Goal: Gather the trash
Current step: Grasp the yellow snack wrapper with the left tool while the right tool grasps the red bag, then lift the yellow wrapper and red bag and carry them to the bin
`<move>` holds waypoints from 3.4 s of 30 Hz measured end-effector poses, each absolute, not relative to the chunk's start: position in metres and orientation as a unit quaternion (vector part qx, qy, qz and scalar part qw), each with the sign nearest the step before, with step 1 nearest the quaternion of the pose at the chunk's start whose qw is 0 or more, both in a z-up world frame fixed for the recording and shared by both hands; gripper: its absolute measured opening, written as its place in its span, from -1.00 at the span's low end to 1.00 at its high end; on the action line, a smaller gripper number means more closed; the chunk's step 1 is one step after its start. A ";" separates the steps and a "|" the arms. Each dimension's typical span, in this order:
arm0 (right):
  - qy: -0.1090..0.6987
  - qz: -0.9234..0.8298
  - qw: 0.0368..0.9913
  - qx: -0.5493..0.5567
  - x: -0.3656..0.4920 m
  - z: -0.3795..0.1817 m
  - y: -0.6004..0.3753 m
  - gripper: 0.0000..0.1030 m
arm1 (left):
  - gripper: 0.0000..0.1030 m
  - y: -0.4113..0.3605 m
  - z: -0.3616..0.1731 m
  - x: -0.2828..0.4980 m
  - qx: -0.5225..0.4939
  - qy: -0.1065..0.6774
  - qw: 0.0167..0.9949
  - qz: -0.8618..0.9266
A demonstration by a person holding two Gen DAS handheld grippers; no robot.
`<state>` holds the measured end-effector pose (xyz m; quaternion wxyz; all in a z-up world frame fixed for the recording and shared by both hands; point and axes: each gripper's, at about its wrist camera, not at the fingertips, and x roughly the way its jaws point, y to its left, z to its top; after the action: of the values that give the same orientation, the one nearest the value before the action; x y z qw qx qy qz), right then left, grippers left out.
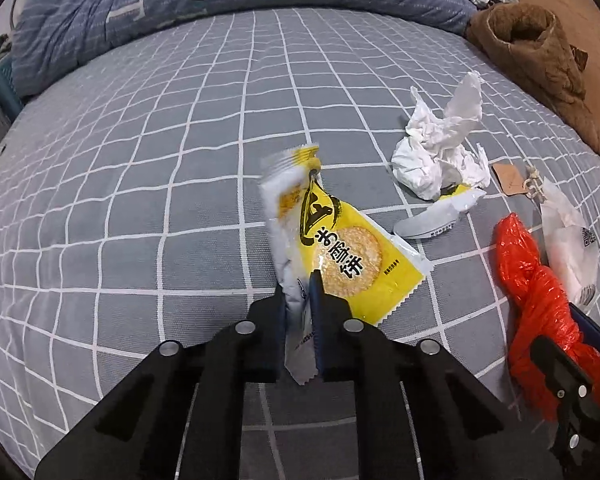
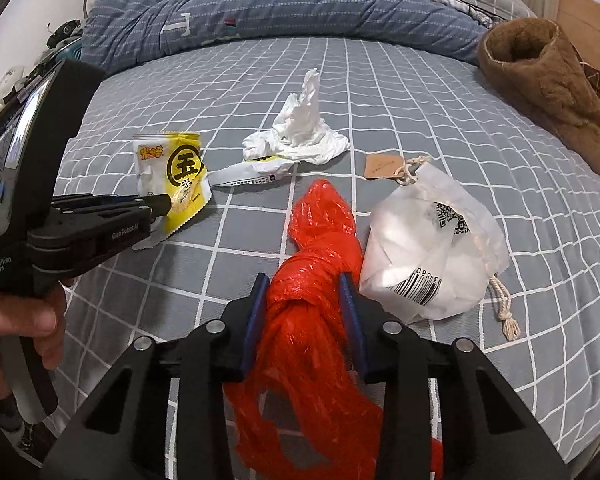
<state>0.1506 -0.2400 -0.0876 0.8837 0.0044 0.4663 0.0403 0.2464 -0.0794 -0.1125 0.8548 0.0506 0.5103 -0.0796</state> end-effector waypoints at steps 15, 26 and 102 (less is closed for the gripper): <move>0.453 0.040 0.891 0.011 0.146 -0.074 -0.242 -0.38 | -0.91 -0.065 -0.089 0.229 0.030 0.487 0.869 -0.086; 0.441 0.038 0.897 0.010 0.136 -0.052 -0.235 -0.38 | -0.91 -0.057 -0.065 0.203 0.018 0.476 0.874 -0.091; 0.410 0.050 0.911 0.005 -0.079 0.041 -0.171 -0.38 | -0.90 0.014 0.048 -0.074 -0.021 0.427 0.902 -0.065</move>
<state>-0.0793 -0.1712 0.0408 0.9109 0.0052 0.4096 0.0503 -0.0738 0.0135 0.0482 0.9017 -0.0211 0.4270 -0.0646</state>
